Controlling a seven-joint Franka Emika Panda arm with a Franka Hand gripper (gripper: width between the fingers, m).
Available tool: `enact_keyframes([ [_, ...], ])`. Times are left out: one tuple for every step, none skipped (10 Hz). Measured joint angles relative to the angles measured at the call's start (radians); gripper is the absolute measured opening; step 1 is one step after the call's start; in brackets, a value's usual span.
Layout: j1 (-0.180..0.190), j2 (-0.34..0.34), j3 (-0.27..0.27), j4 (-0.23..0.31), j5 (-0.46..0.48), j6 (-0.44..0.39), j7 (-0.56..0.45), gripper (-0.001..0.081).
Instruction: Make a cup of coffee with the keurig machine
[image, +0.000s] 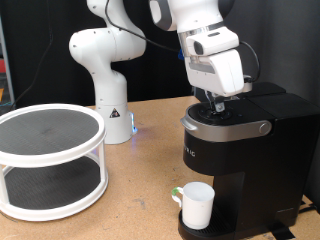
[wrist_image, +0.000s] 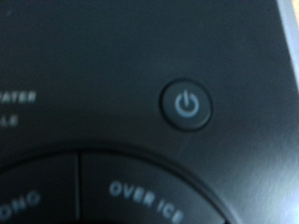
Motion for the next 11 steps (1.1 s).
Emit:
enact_keyframes([
  [-0.001, -0.003, 0.0, -0.003, -0.023, -0.004, 0.022, 0.0001],
  [-0.001, -0.004, 0.0, -0.002, -0.041, -0.012, 0.044, 0.0001],
  [-0.002, -0.003, 0.0, 0.002, -0.053, -0.026, 0.066, 0.0001],
  [-0.003, 0.001, 0.0, 0.013, -0.056, -0.051, 0.08, 0.0001],
  [-0.005, 0.012, -0.002, 0.033, -0.056, -0.087, 0.09, 0.0001],
  [-0.005, 0.03, -0.009, 0.064, -0.048, -0.139, 0.095, 0.0001],
  [-0.005, 0.055, -0.019, 0.106, -0.027, -0.213, 0.095, 0.0001],
  [-0.006, 0.083, -0.03, 0.15, -0.007, -0.282, 0.095, 0.0001],
  [-0.007, 0.107, -0.039, 0.189, 0.011, -0.346, 0.093, 0.0001],
  [-0.009, 0.131, -0.048, 0.229, 0.028, -0.421, 0.082, 0.0001],
  [-0.012, 0.153, -0.057, 0.266, 0.041, -0.5, 0.071, 0.0001],
])
